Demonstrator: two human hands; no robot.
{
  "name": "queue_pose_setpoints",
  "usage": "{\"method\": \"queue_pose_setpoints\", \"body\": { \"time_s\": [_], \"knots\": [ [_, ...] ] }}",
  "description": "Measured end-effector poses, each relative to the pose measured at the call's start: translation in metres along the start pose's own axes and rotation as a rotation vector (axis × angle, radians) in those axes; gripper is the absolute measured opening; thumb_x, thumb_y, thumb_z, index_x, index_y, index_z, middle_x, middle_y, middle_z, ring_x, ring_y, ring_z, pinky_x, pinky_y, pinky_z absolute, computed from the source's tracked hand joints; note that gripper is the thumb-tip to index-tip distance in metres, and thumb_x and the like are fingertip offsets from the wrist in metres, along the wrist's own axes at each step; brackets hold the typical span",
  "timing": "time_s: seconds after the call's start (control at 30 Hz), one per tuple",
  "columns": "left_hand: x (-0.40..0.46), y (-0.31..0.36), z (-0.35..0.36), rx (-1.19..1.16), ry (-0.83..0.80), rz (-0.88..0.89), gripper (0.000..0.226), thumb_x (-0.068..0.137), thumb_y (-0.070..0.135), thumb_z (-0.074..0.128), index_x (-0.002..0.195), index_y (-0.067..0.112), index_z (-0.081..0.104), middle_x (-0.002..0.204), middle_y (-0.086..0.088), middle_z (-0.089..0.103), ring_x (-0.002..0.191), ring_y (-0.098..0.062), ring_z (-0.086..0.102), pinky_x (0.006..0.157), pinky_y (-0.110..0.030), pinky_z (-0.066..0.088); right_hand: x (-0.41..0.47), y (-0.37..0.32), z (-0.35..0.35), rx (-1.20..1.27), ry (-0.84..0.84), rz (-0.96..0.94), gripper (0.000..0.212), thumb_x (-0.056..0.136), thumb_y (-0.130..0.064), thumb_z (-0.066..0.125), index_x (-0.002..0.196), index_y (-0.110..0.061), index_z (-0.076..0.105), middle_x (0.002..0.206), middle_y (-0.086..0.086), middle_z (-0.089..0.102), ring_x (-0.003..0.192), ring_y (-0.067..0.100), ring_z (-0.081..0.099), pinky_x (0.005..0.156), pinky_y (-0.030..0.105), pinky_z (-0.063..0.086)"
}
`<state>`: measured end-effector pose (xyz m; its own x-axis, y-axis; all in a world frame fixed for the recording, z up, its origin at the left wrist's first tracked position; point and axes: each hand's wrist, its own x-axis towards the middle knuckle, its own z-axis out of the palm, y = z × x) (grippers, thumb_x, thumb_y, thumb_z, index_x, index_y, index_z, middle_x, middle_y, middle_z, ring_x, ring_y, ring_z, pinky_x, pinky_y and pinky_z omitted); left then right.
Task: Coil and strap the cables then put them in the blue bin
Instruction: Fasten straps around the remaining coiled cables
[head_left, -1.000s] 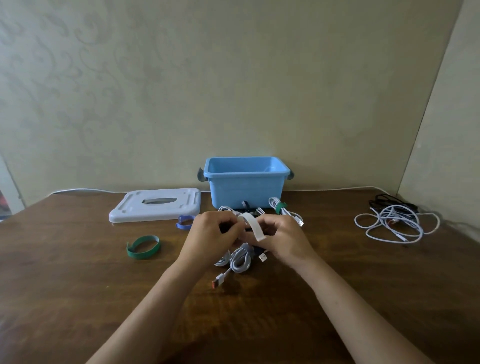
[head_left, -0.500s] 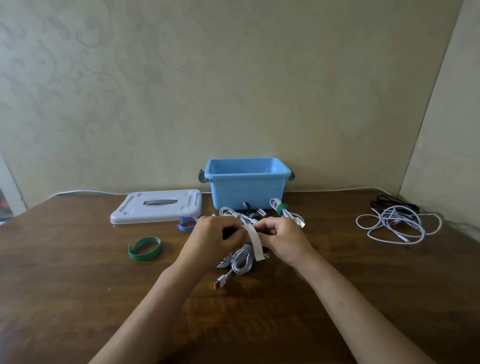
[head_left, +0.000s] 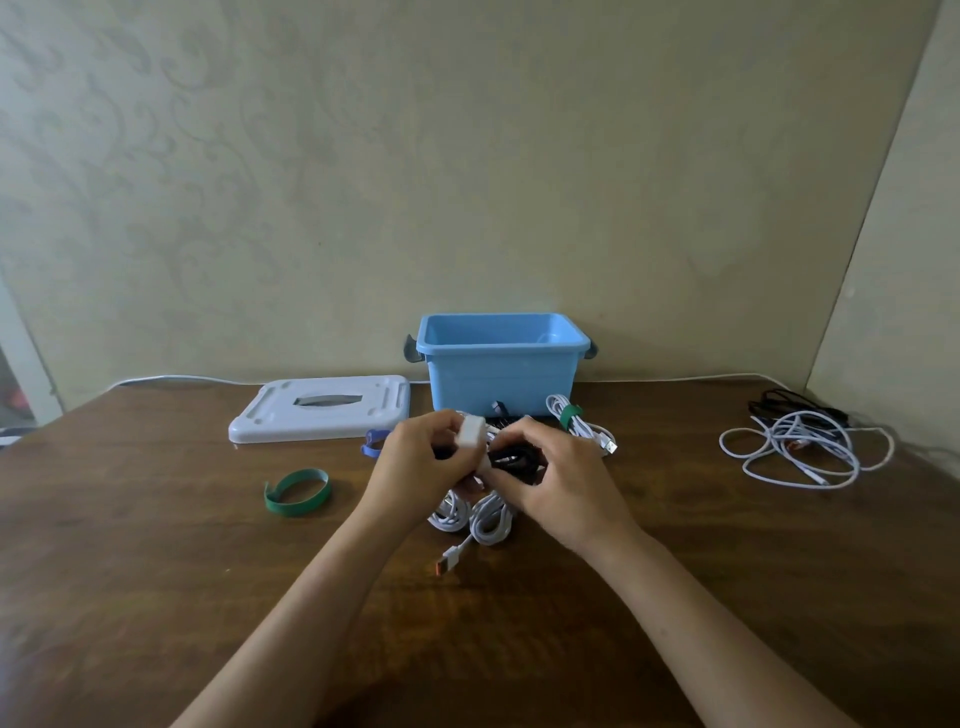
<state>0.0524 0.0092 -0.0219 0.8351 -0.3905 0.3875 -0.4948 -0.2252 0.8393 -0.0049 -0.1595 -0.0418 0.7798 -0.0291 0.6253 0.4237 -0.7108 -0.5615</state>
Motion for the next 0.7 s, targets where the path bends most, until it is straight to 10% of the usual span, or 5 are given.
{"method": "queue_pose_setpoints", "body": {
  "time_s": [0.2,0.5,0.7],
  "knots": [
    [0.000,-0.004,0.004,0.180,0.008,0.160,0.007,0.089,0.012,0.071,0.083,0.017,0.071,0.067,0.008,0.071,0.059,-0.007,0.068,0.057,-0.015,0.051,-0.001,0.004,-0.003,-0.039,-0.028,0.040,0.028,0.086,-0.029,0.081,0.112,-0.020,0.077,0.101,-0.012,0.075,0.084,-0.016,0.061,0.074,0.004,0.046],
    [0.001,-0.009,0.003,0.334,-0.052,0.286,0.004,0.087,0.016,0.074,0.090,0.019,0.076,0.076,0.014,0.070,0.074,-0.005,0.065,0.064,-0.015,0.051,0.005,0.007,-0.008,0.204,-0.168,0.347,0.019,0.088,-0.027,0.078,0.106,-0.020,0.078,0.089,-0.004,0.075,0.066,0.013,0.070,0.054,0.026,0.055],
    [0.004,-0.010,0.001,0.104,0.033,0.019,0.004,0.088,0.010,0.073,0.086,0.014,0.074,0.070,0.001,0.074,0.062,-0.014,0.071,0.063,-0.027,0.060,0.002,0.004,-0.004,0.160,-0.194,0.173,0.036,0.085,-0.024,0.082,0.117,-0.025,0.066,0.113,-0.016,0.069,0.106,-0.005,0.063,0.087,0.010,0.049]
  ]
}}
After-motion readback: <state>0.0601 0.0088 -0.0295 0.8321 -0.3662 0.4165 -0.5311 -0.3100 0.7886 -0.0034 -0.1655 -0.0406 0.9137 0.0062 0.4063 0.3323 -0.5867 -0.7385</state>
